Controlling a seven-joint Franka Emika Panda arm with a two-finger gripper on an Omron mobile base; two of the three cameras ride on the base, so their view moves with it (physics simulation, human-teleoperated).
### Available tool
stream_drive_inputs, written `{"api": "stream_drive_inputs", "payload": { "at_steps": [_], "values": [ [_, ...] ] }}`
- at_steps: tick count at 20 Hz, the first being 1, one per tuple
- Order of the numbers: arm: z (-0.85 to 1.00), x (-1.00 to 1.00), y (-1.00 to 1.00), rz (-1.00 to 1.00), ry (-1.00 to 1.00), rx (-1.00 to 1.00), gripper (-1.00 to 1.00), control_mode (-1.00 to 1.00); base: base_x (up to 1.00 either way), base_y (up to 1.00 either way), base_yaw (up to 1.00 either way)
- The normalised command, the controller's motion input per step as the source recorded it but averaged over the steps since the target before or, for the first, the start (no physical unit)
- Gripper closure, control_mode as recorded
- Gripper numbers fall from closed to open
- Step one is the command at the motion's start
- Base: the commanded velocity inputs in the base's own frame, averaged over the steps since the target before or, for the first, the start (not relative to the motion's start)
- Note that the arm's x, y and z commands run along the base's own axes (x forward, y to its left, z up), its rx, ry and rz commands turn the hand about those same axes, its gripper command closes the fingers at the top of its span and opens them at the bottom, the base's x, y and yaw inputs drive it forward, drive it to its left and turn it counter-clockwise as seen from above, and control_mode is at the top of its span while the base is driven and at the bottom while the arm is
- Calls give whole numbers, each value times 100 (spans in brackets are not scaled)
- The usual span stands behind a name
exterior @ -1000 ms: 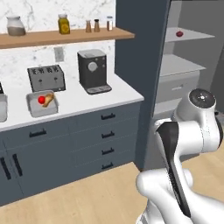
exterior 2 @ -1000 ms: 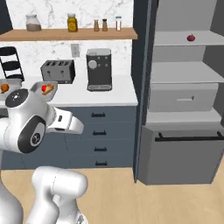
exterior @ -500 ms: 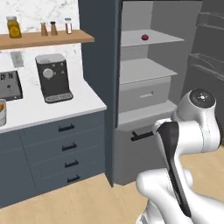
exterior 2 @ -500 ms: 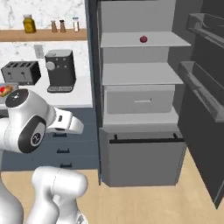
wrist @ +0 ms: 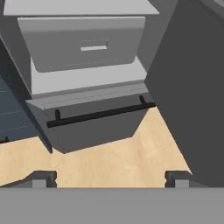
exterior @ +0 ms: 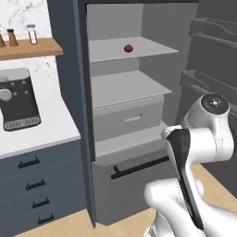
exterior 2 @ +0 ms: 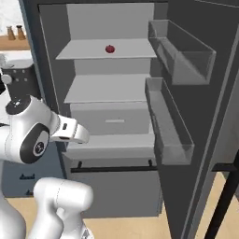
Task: Place one tomato and one chicken drumstick in each tupperware on the nearby counter, to pack two identical lunches.
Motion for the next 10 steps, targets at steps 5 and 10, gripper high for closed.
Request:
{"api": "stream_drive_inputs", "payload": {
  "at_steps": [5, 10],
  "values": [
    [0, 0, 0, 0, 0, 0, -100, 100, 69, -29, 1],
    [0, 0, 0, 0, 0, 0, -100, 100, 51, 1, 8]
  ]
}}
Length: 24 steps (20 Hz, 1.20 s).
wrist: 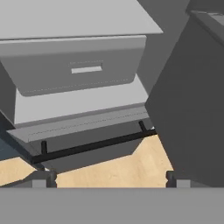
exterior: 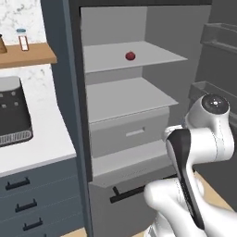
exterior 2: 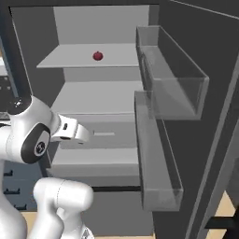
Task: Place one tomato and one chicken drumstick in each tupperware on the nearby counter, to pack two identical lunches.
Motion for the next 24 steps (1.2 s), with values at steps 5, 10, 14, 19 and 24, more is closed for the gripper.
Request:
{"api": "stream_drive_inputs", "payload": {
  "at_steps": [5, 10, 14, 19, 24],
  "values": [
    [0, 0, 0, 0, 0, 0, -100, 100, 62, -24, 15],
    [0, 0, 0, 0, 0, 0, -100, 100, 72, -29, 14],
    [0, 0, 0, 0, 0, 0, -100, 100, 56, -6, 8],
    [0, 6, 0, 0, 0, 0, -100, -100, 10, 0, 0],
    [34, 0, 8, 11, -26, 0, -100, -100, 0, 0, 0]
  ]
}}
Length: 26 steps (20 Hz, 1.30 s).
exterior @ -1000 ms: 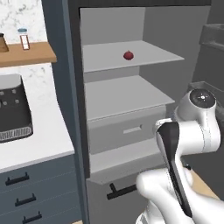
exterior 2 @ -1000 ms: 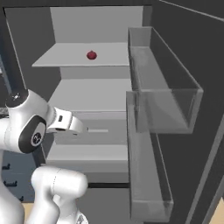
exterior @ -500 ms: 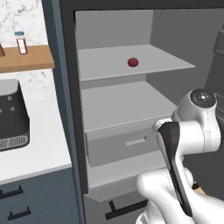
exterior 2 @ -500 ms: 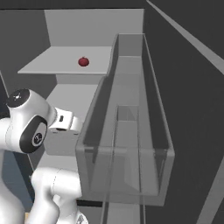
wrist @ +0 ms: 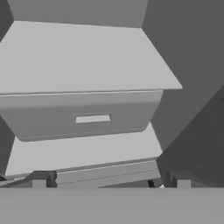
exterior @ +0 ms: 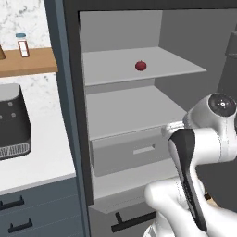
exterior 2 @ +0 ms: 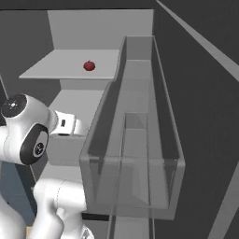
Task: Place one tomato and one chicken drumstick in each tupperware on the nearby counter, to pack two identical lunches.
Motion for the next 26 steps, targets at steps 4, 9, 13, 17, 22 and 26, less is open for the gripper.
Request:
{"api": "stream_drive_inputs", "payload": {
  "at_steps": [4, 9, 13, 17, 22, 26],
  "values": [
    [66, 19, 9, 12, -44, 0, -100, -100, 0, 0, 0],
    [88, 37, 27, 3, -23, 0, -100, -100, 0, 0, 0],
    [79, 53, 37, 0, -1, 0, -100, -100, 0, 0, 0],
    [44, 39, 2, 0, 0, 8, -100, -100, 0, 0, 0],
    [31, 14, 0, 0, 0, 16, -100, -100, 0, 0, 0],
    [12, 10, 0, -1, 2, 14, -100, -100, 0, 0, 0]
  ]
}}
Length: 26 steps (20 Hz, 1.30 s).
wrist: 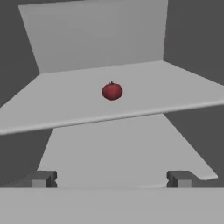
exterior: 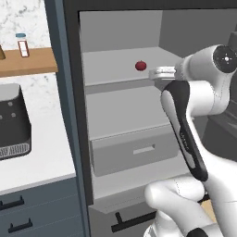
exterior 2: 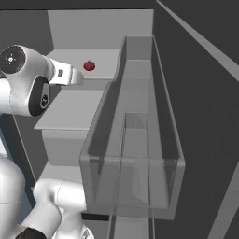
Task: Place one tomato and one chicken drumstick in each tupperware on the nearby counter, to pack two identical lunches.
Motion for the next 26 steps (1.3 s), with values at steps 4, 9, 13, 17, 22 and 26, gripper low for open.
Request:
{"api": "stream_drive_inputs", "payload": {
  "at_steps": [4, 9, 13, 17, 22, 26],
  "values": [
    [3, 41, 0, 0, 10, 6, -100, -100, 0, 0, 0],
    [0, 65, 0, 0, 11, 1, -100, -100, 0, 0, 0],
    [-8, 72, 0, 0, 7, 0, -100, -100, 0, 0, 0],
    [-21, 64, 0, 0, 1, -1, -100, -100, 0, 0, 0],
    [-28, 61, 1, 0, 0, -3, -100, -100, 0, 0, 0],
    [-16, 63, 0, 0, 0, 0, -100, -100, 0, 0, 0]
  ]
}}
